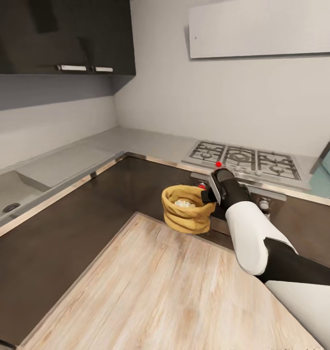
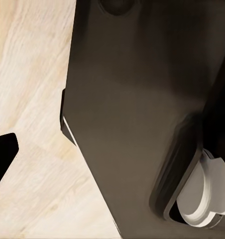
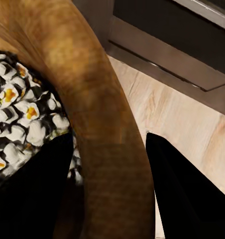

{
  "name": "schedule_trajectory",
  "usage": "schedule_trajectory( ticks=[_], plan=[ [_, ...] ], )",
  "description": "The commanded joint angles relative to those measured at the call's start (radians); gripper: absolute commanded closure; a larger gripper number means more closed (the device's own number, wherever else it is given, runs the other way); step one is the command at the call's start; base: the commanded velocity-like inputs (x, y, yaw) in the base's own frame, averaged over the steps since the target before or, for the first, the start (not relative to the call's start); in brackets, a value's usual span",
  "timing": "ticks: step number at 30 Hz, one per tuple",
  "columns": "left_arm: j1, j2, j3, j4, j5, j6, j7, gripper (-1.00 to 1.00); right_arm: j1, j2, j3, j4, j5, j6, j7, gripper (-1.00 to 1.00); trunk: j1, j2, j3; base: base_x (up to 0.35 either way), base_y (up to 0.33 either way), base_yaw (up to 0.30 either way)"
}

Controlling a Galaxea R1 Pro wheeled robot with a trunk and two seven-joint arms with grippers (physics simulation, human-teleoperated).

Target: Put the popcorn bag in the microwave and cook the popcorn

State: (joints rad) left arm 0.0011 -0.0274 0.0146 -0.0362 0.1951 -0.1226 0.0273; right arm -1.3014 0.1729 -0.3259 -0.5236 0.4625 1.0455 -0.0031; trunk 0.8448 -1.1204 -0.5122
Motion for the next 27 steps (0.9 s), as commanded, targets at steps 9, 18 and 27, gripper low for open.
schedule_trajectory(
  ticks=[9,18,27],
  plan=[
    [0.0,0.0,0.001,-0.001,0.005,-0.003,0.002,-1.0,0.045,0.002,-0.009,-0.002,-0.061,0.002,0.002,1.0,0.0,-0.001,0.007,0.0,0.0,-0.195],
    [0.0,0.0,-0.001,-0.001,0.004,-0.003,0.002,-1.0,0.092,-0.012,-0.041,-0.007,-0.061,0.002,0.037,1.0,0.0,-0.001,0.015,0.0,0.0,-0.197],
    [0.0,-0.003,0.002,-0.002,0.004,-0.003,0.002,-1.0,0.093,-0.022,-0.041,-0.007,-0.061,0.002,0.036,1.0,0.0,-0.001,0.022,-0.243,0.0,-0.202]
  ],
)
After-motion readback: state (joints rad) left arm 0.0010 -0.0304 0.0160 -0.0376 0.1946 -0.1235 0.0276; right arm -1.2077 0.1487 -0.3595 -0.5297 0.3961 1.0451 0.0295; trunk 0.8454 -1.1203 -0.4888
